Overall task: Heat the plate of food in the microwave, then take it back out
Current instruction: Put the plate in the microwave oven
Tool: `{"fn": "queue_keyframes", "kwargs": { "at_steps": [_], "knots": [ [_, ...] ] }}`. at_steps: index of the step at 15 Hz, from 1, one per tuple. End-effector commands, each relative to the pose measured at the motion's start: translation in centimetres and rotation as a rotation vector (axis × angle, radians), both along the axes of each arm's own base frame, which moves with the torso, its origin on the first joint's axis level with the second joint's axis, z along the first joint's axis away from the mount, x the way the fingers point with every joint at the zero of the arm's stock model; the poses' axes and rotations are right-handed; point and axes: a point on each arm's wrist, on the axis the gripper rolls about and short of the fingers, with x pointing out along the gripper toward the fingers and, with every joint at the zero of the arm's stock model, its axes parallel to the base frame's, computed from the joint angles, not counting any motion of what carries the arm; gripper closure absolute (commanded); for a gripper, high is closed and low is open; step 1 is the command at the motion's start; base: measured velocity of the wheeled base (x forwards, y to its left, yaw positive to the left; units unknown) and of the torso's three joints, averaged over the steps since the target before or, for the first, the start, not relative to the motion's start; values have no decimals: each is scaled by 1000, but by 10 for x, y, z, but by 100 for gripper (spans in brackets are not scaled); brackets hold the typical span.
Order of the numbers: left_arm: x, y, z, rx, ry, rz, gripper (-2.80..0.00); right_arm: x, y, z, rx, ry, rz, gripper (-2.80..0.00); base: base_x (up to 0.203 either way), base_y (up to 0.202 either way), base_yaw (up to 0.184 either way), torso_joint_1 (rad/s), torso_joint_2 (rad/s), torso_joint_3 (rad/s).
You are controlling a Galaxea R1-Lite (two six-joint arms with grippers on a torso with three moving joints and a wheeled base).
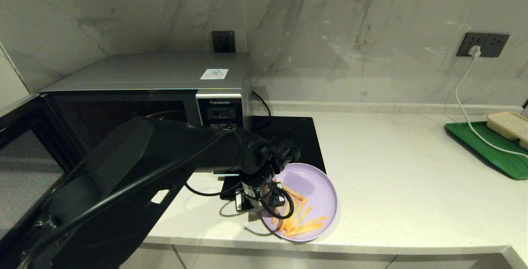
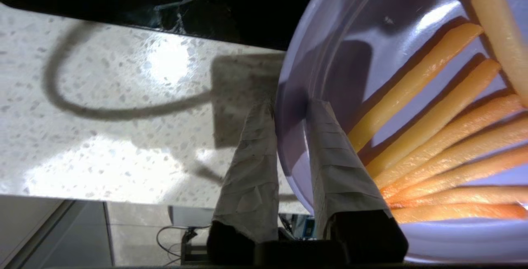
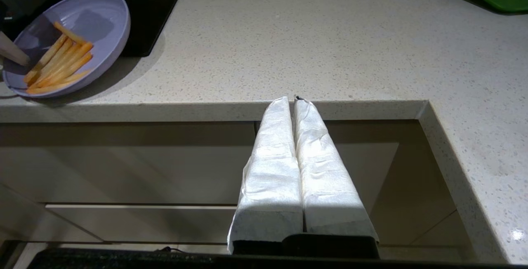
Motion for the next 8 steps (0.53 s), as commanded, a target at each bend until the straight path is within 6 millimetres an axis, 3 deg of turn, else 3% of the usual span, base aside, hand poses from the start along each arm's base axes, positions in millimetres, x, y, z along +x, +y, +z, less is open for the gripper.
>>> {"fn": "queue_keyframes", "kwargs": {
  "at_steps": [1, 4, 8],
  "knots": [
    [-8, -1, 18, -24, -22, -6, 0, 0, 0, 0, 0, 1, 0, 0, 0, 0, 0, 0, 0, 0],
    [-13, -1, 25, -29, -26, -12, 0, 0, 0, 0, 0, 1, 0, 0, 0, 0, 0, 0, 0, 0],
    [-11, 0, 20, -32, -7, 20, 0, 0, 0, 0, 0, 1, 0, 0, 0, 0, 0, 0, 0, 0]
  ]
}}
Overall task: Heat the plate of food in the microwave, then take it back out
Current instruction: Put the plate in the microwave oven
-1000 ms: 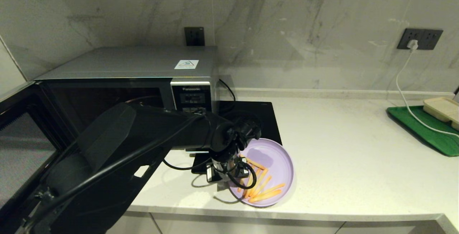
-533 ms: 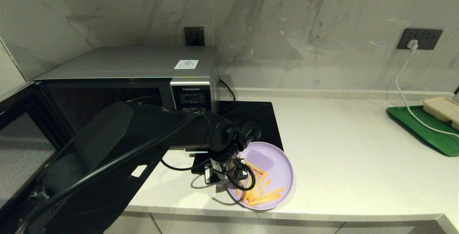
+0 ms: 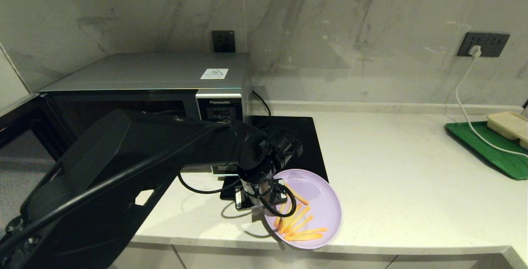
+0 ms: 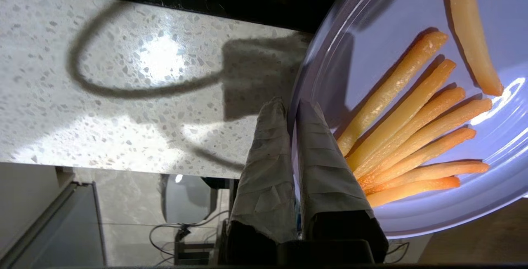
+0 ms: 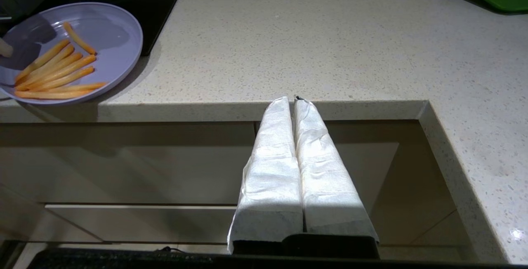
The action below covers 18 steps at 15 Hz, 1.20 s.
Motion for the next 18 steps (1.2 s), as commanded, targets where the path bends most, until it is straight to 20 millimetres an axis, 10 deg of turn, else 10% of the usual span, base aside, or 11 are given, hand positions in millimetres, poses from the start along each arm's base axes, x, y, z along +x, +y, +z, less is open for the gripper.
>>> {"fn": "queue_keyframes", "kwargs": {
  "at_steps": [1, 18],
  "knots": [
    [2, 2, -1, -8, 12, 13, 0, 0, 0, 0, 1, 1, 0, 0, 0, 0, 0, 0, 0, 0],
    [-5, 34, 17, -244, 230, 18, 0, 0, 0, 0, 1, 1, -1, 0, 0, 0, 0, 0, 0, 0]
  ]
}}
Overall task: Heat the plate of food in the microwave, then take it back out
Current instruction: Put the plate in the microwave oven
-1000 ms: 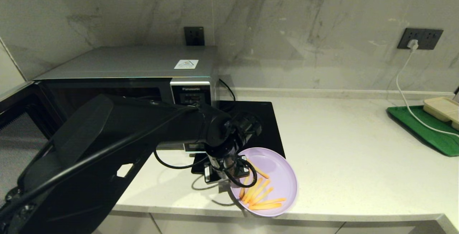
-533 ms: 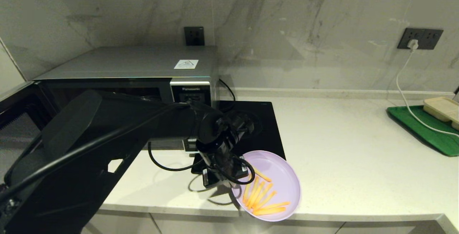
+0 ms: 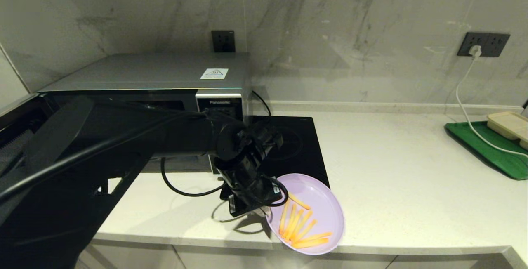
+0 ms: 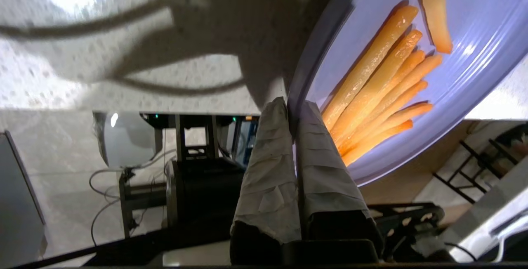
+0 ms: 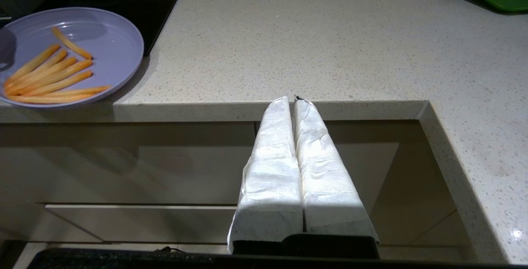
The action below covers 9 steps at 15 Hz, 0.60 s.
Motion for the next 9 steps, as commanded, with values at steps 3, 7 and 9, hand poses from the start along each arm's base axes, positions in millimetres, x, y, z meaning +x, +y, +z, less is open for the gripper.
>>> {"fn": "queue_keyframes", "kwargs": {
  "at_steps": [3, 7, 9],
  "knots": [
    [-12, 13, 12, -9, 7, 8, 0, 0, 0, 0, 0, 0, 0, 0, 0, 0, 0, 0, 0, 0],
    [-10, 26, 16, -67, 20, 22, 0, 0, 0, 0, 0, 1, 0, 0, 0, 0, 0, 0, 0, 0],
    [-11, 32, 17, -87, 22, 30, 0, 0, 0, 0, 0, 1, 0, 0, 0, 0, 0, 0, 0, 0]
  ]
}}
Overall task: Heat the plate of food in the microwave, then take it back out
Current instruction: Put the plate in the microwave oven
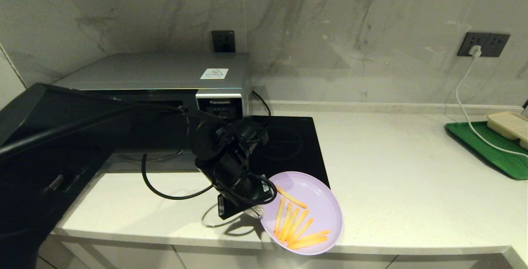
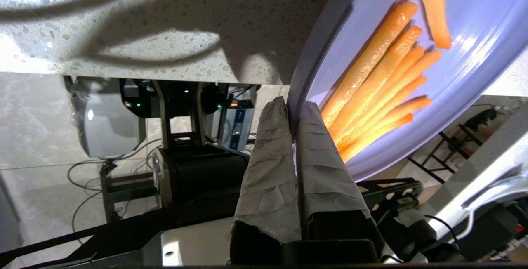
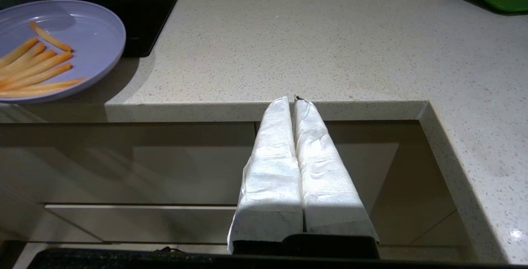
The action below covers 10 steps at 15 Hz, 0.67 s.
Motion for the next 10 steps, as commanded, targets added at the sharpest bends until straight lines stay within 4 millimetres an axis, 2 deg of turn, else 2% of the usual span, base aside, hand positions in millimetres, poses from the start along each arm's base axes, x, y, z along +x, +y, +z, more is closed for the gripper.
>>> {"fn": "queue_keyframes", "kwargs": {
  "at_steps": [1, 7, 10],
  "knots": [
    [-4, 10, 3, -17, -4, 17, 0, 0, 0, 0, 0, 1, 1, 0, 0, 0, 0, 0, 0, 0],
    [-23, 47, 14, -75, 2, 55, 0, 0, 0, 0, 0, 1, -1, 0, 0, 0, 0, 0, 0, 0],
    [-41, 61, 14, -90, -1, 57, 0, 0, 0, 0, 0, 1, 1, 0, 0, 0, 0, 0, 0, 0]
  ]
}}
